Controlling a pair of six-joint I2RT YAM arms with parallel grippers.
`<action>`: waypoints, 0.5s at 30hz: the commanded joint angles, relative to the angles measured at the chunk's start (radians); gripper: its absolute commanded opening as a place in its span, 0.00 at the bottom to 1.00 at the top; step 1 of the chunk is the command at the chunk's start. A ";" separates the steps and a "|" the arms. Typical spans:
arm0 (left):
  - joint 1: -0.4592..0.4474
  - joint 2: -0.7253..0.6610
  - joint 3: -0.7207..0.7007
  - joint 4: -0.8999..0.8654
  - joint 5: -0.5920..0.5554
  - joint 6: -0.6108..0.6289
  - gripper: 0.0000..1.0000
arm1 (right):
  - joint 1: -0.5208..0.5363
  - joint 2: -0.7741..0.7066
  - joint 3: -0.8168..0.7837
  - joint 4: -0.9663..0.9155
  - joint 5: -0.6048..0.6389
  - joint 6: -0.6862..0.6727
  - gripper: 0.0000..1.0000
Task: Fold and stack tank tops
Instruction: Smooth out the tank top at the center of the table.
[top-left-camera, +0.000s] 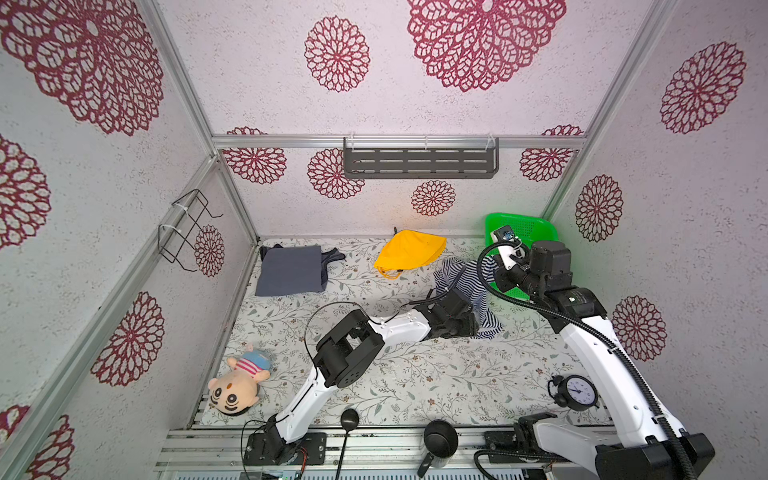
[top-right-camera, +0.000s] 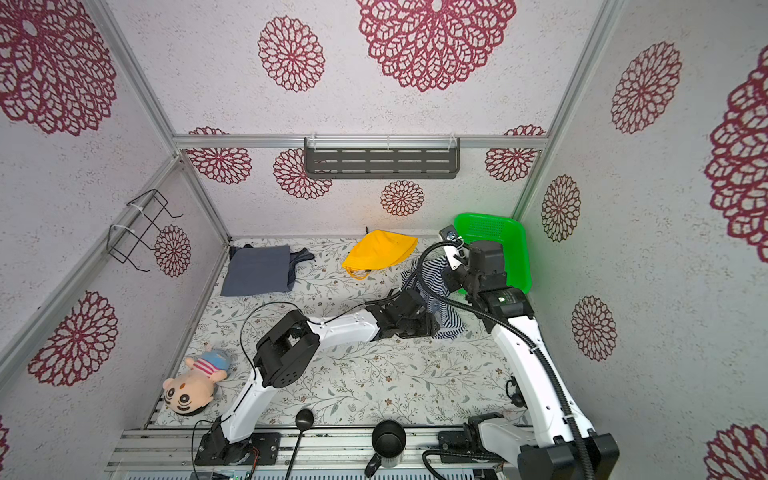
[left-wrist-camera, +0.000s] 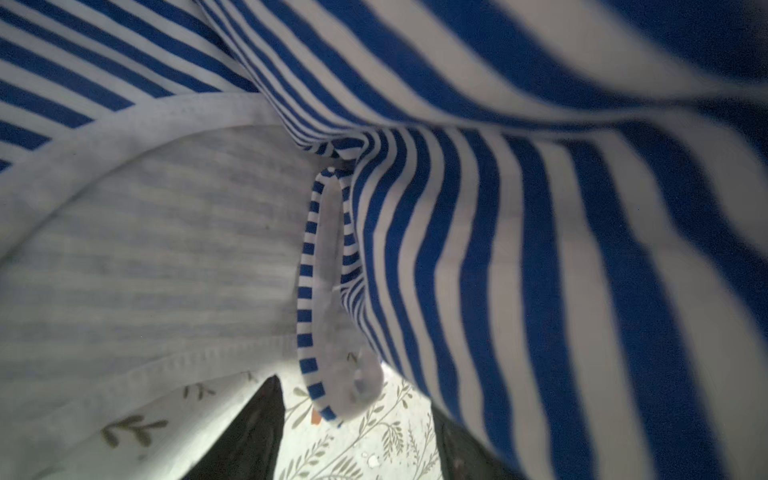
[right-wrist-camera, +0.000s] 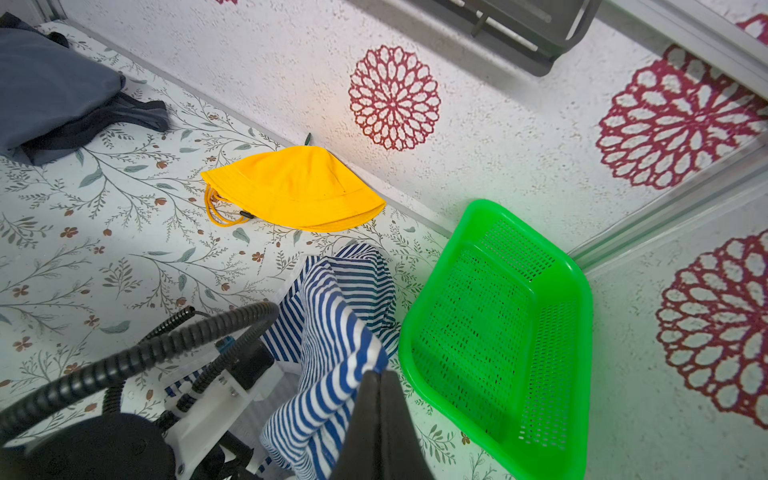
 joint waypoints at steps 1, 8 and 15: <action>-0.005 0.042 0.047 -0.063 0.031 0.004 0.57 | -0.006 -0.009 0.024 0.025 0.001 0.010 0.00; -0.009 0.050 0.030 -0.051 0.049 -0.018 0.41 | -0.008 -0.005 0.042 0.016 -0.002 0.003 0.00; -0.006 0.057 0.042 -0.053 0.043 -0.014 0.13 | -0.008 -0.014 0.028 0.010 -0.003 0.003 0.00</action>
